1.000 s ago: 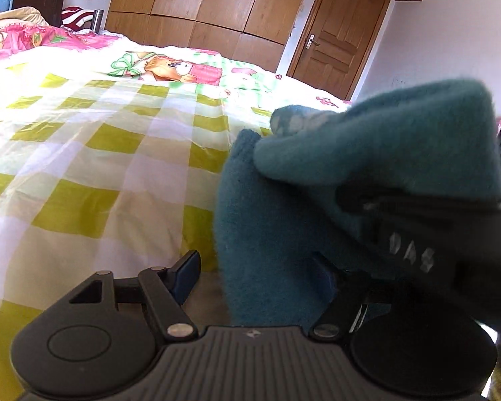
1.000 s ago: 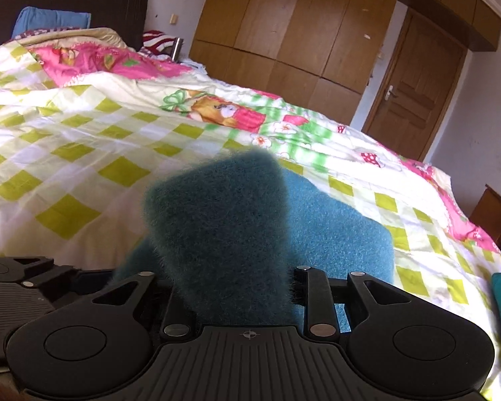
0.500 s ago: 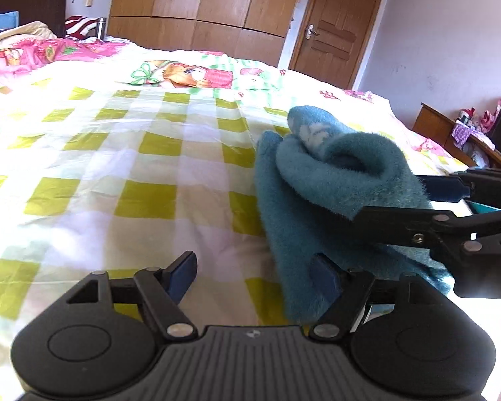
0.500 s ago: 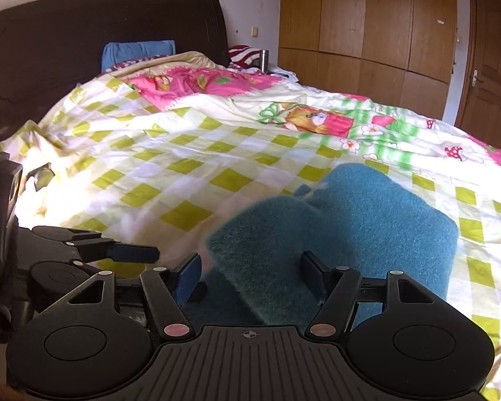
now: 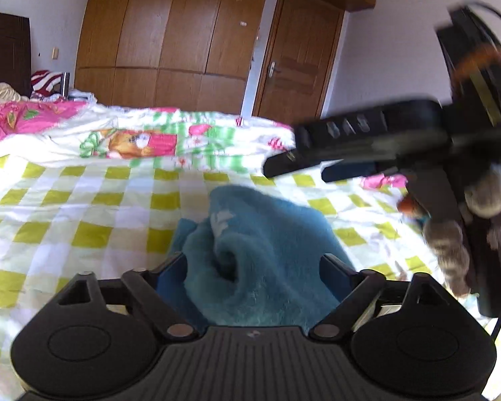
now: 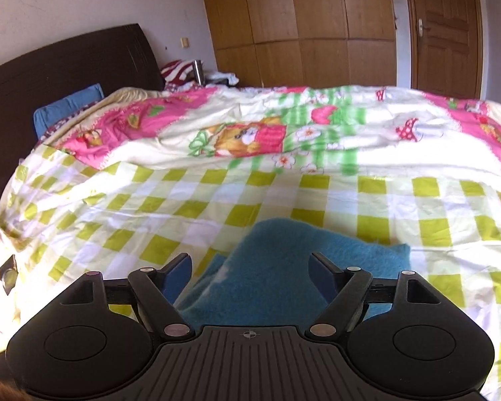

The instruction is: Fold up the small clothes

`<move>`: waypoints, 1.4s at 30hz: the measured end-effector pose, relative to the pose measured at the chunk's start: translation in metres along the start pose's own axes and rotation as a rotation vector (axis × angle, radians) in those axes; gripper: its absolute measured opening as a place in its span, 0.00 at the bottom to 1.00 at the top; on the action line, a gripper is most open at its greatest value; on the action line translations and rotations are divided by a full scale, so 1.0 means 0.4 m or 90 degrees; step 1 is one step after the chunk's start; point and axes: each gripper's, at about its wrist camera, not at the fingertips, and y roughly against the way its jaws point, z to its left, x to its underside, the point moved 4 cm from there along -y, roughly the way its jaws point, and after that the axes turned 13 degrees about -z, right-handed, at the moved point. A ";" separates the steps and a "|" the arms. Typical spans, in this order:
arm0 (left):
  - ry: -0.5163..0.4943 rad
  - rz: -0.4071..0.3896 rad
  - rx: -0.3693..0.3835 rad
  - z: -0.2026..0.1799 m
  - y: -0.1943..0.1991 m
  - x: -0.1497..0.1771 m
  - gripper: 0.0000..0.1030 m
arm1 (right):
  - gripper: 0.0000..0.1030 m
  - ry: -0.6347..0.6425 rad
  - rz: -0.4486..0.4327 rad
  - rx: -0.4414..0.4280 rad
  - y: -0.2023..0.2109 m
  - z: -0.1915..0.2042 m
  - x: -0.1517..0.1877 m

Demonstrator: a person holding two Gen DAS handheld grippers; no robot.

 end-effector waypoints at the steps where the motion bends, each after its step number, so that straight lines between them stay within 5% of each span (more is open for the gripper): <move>1: 0.001 0.025 -0.013 0.000 -0.015 0.027 0.70 | 0.76 0.003 0.040 -0.011 -0.042 0.015 0.015; 6: 0.050 0.079 -0.035 0.039 -0.030 0.121 0.67 | 0.72 0.085 0.126 0.091 -0.178 0.047 0.126; 7: 0.051 0.077 -0.035 0.041 -0.027 0.126 0.67 | 0.66 0.075 0.127 0.100 -0.185 0.038 0.139; 10: 0.072 0.065 -0.026 0.054 -0.010 0.122 0.59 | 0.25 0.065 0.116 0.091 -0.153 0.045 0.132; 13: 0.121 0.033 -0.011 0.076 0.041 0.093 0.53 | 0.20 0.085 0.083 0.063 -0.095 0.088 0.084; 18: 0.162 -0.011 -0.038 0.109 0.128 0.077 0.51 | 0.19 0.061 0.026 0.028 -0.061 0.137 0.065; 24: 0.193 0.090 -0.098 0.149 0.101 0.196 0.50 | 0.19 0.121 0.059 -0.014 -0.146 0.223 0.204; 27: 0.202 0.093 -0.104 0.160 0.100 0.206 0.51 | 0.20 0.096 0.060 -0.021 -0.174 0.228 0.220; 31: 0.194 0.102 -0.111 0.162 0.097 0.194 0.55 | 0.30 0.021 0.072 -0.058 -0.181 0.187 0.210; 37: 0.186 0.082 -0.122 0.155 0.138 0.129 0.58 | 0.39 -0.072 0.019 -0.109 -0.082 0.130 0.131; 38: 0.169 0.077 -0.129 0.149 0.145 0.115 0.58 | 0.46 -0.077 0.010 -0.120 -0.067 0.121 0.118; 42: 0.109 0.041 -0.161 0.133 0.178 0.045 0.57 | 0.46 -0.047 -0.034 -0.108 0.005 0.086 0.080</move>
